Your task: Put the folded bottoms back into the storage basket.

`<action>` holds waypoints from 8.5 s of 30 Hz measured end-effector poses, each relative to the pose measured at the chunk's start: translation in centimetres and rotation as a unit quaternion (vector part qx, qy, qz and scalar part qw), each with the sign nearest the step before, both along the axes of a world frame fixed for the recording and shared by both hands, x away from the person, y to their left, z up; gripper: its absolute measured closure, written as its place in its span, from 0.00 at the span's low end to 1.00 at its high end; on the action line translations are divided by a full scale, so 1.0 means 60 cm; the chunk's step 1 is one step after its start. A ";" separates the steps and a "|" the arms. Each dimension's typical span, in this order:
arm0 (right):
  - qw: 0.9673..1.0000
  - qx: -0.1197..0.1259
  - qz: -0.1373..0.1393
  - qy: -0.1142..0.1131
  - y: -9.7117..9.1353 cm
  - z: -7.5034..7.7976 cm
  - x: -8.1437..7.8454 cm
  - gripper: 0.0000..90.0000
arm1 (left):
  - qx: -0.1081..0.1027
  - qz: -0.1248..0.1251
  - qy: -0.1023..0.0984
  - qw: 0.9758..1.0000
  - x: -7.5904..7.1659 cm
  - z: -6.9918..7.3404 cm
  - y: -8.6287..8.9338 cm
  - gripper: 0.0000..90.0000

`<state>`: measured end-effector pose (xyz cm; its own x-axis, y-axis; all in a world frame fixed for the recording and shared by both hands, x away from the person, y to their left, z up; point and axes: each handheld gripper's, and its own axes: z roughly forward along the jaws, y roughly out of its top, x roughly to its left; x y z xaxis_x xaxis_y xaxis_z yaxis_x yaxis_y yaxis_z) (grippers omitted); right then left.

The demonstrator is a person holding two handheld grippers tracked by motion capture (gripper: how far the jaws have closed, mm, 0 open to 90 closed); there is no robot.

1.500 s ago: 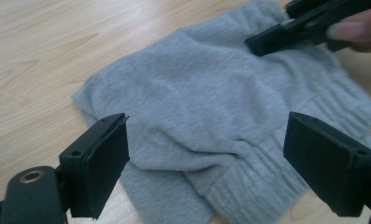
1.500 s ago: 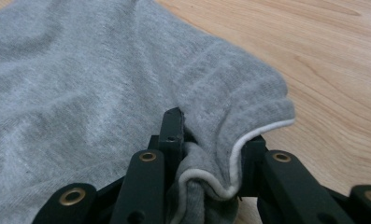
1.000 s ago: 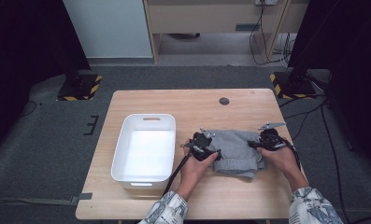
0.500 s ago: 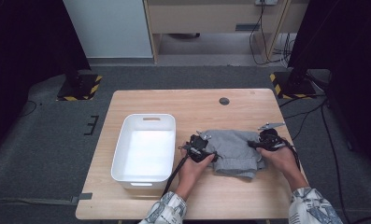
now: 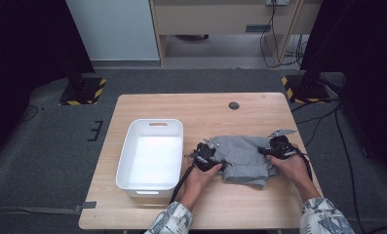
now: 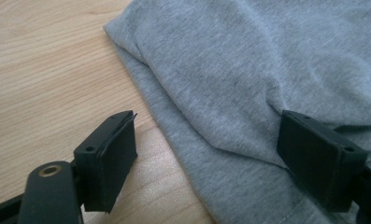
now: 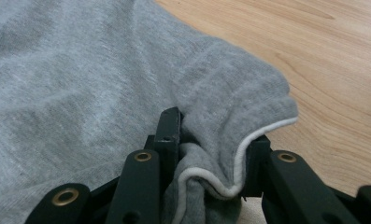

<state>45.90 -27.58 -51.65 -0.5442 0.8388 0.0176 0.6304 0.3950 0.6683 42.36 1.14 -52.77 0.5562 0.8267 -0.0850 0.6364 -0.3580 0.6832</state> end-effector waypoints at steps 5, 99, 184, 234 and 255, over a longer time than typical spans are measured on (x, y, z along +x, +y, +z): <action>1.000 0.000 -0.004 -0.006 0.002 -0.001 -0.003 0.75 | -0.014 -0.016 -0.008 1.000 -0.004 0.000 -0.001 0.36; 0.998 -0.015 0.043 -0.046 0.101 0.161 -0.014 0.85 | -0.090 -0.045 -0.043 0.994 -0.027 0.213 0.083 0.94; 0.987 0.007 0.148 -0.062 0.313 0.276 0.000 0.84 | -0.145 -0.017 -0.078 0.986 -0.069 0.283 0.340 0.94; 0.983 0.023 0.176 -0.053 0.373 0.283 0.022 0.84 | -0.160 0.010 -0.073 0.984 -0.073 0.283 0.399 0.94; 0.981 0.029 0.187 -0.042 0.417 0.281 0.035 0.84 | -0.163 0.026 -0.073 0.984 -0.077 0.277 0.439 0.94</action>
<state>47.98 -2.58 -34.77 -0.8152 0.5792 0.0022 0.3911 0.5477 0.7396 37.72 27.50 -36.14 0.5397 0.7964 -0.2727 0.5344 -0.0738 0.8420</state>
